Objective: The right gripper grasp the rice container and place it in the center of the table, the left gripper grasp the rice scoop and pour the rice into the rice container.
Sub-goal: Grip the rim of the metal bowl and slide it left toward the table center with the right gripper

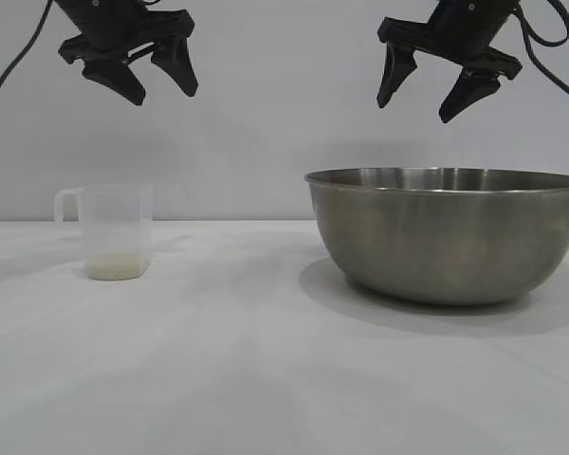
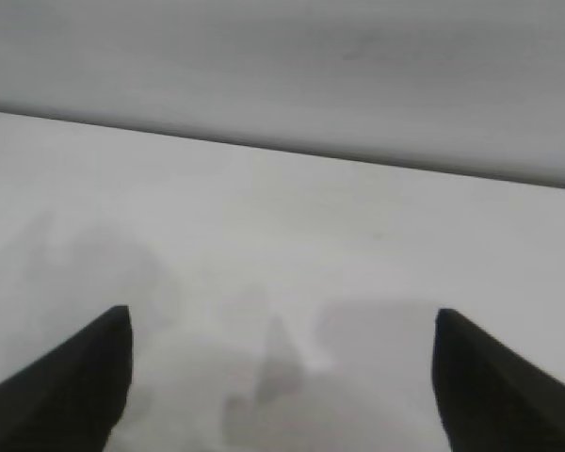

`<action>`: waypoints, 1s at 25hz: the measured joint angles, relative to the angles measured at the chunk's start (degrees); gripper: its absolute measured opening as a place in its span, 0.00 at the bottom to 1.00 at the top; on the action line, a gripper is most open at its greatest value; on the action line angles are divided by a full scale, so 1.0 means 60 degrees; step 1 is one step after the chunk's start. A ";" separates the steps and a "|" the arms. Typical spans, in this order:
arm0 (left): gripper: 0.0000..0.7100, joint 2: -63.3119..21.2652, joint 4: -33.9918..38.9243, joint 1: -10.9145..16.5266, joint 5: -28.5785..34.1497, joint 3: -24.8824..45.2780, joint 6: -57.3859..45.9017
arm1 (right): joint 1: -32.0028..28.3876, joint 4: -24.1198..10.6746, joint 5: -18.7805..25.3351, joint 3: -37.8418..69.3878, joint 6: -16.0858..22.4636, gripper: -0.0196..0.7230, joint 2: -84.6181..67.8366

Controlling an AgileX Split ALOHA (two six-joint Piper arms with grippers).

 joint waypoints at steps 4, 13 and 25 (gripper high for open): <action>0.73 0.0000 0.0000 0.0000 0.0051 0.0000 0.0000 | -0.0100 -0.0037 0.0800 -0.0151 -0.0004 0.76 0.0000; 0.73 0.0000 0.0037 0.0000 0.0176 0.0000 0.0000 | -0.1075 -0.0817 0.3724 -0.0718 0.0507 0.76 -0.0680; 0.73 0.0000 0.0058 0.0000 0.0344 0.0000 0.0000 | -0.1124 -0.1455 0.5175 0.0058 0.1729 0.76 -0.1650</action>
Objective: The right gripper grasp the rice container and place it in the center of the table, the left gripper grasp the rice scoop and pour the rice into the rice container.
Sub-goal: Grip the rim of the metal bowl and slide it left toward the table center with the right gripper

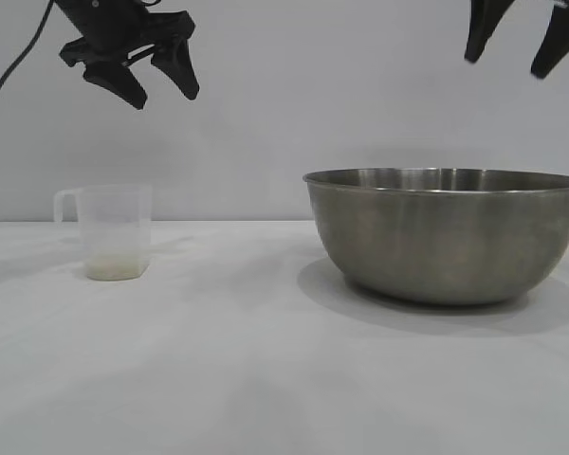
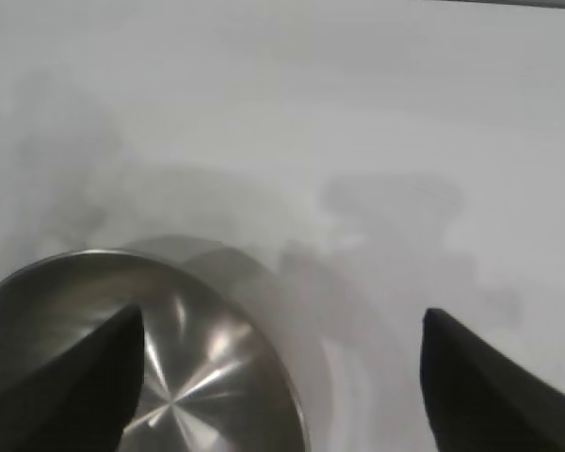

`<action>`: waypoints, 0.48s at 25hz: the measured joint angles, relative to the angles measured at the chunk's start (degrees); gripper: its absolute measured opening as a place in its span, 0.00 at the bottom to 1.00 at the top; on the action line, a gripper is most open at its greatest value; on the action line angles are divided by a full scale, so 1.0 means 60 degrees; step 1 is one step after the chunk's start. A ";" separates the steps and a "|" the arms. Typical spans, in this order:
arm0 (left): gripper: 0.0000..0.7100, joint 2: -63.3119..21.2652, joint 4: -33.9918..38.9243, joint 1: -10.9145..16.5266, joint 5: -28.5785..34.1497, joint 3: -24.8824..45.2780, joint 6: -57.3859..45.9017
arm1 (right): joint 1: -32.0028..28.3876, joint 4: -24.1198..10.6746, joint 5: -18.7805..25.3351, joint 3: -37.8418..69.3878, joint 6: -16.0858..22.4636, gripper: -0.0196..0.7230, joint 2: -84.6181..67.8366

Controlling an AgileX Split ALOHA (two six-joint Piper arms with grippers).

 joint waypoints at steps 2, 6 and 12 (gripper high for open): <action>0.73 0.0000 0.0000 0.0000 0.0014 0.0000 0.0000 | 0.0000 -0.0016 0.0000 0.0591 0.0040 0.76 0.0000; 0.73 0.0000 0.0000 0.0000 0.0014 0.0000 0.0000 | 0.0000 0.0027 0.0000 0.1748 -0.0065 0.76 0.0000; 0.73 0.0000 0.0000 0.0000 0.0014 0.0000 0.0000 | 0.0000 0.0089 -0.0087 0.2514 -0.0237 0.76 0.0000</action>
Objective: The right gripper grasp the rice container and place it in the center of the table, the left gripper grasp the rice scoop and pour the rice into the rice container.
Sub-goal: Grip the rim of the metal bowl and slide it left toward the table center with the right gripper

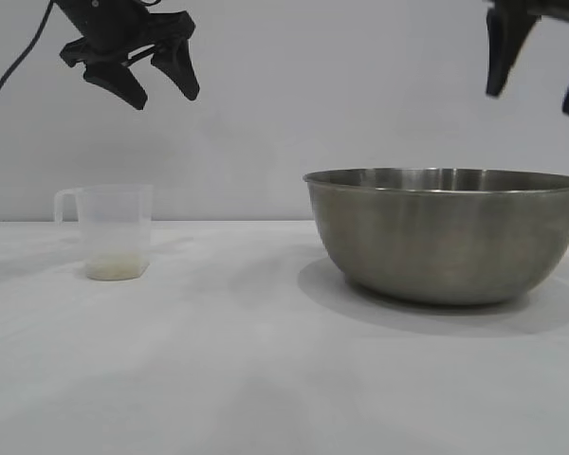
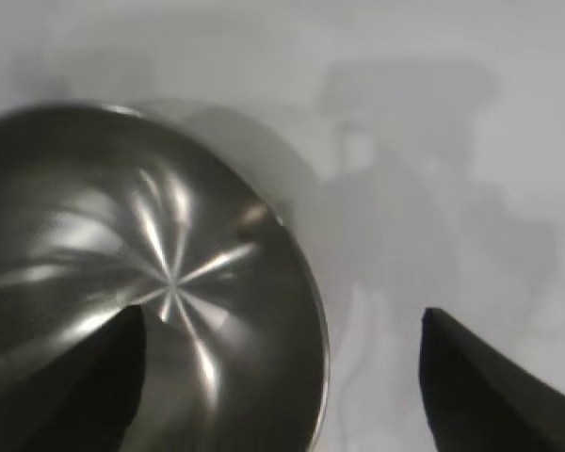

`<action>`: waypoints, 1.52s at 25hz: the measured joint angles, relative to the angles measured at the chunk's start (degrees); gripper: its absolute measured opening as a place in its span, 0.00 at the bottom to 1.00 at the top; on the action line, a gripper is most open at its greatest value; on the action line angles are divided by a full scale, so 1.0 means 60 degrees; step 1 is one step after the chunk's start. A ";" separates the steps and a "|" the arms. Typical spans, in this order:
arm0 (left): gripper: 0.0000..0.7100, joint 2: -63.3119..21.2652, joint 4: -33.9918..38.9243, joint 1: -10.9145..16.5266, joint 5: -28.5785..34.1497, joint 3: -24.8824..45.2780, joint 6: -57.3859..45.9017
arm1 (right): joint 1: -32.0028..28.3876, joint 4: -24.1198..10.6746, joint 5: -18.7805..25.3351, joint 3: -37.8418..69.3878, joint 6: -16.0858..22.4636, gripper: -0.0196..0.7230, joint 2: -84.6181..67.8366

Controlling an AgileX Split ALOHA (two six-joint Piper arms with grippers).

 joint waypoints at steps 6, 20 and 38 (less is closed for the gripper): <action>0.73 0.0000 0.0000 0.0000 0.0000 0.0000 0.0000 | 0.0000 0.0000 -0.0011 0.0170 -0.0102 0.76 0.0057; 0.73 0.0000 0.0000 0.0000 0.0000 0.0000 0.0000 | 0.0000 0.0095 -0.0397 0.0170 -0.0123 0.69 0.1135; 0.73 0.0000 0.0000 0.0000 0.0000 0.0000 0.0000 | 0.0242 0.0539 -0.1093 0.0170 -0.0161 0.11 0.1192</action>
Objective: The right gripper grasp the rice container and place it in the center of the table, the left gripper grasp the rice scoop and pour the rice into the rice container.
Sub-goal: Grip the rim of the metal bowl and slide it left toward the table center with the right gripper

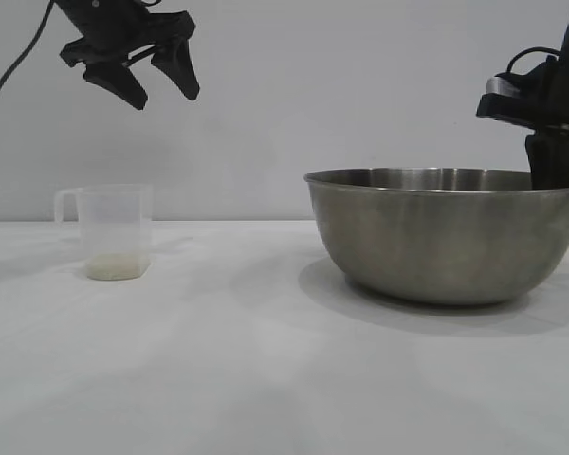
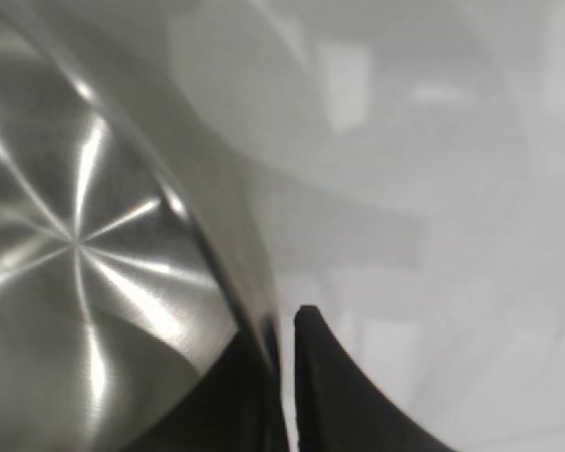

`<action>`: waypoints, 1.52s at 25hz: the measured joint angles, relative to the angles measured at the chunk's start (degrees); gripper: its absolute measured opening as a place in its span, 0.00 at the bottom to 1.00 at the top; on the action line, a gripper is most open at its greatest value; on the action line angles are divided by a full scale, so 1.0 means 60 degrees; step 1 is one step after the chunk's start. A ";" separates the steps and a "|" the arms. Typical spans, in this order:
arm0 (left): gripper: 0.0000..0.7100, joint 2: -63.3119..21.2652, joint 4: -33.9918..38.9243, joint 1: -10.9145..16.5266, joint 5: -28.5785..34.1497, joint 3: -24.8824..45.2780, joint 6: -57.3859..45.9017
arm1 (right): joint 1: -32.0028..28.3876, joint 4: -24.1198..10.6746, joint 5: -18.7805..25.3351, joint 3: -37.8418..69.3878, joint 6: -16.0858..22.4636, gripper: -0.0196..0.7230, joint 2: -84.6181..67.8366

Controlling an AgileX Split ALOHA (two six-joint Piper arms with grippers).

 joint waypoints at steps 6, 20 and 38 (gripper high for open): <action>0.73 0.0000 0.0000 0.0000 0.0000 0.0000 0.0000 | 0.0579 0.0497 -0.0441 0.0000 0.0000 0.11 0.0000; 0.73 0.0000 0.0000 0.0000 0.0000 0.0000 0.0000 | 0.0709 0.0367 -0.0538 0.0000 -0.0199 0.83 0.0000; 0.73 0.0000 0.0000 0.0000 0.0060 0.0000 0.0000 | 0.0595 -0.1365 -0.3464 0.3201 -0.0691 0.77 -0.5585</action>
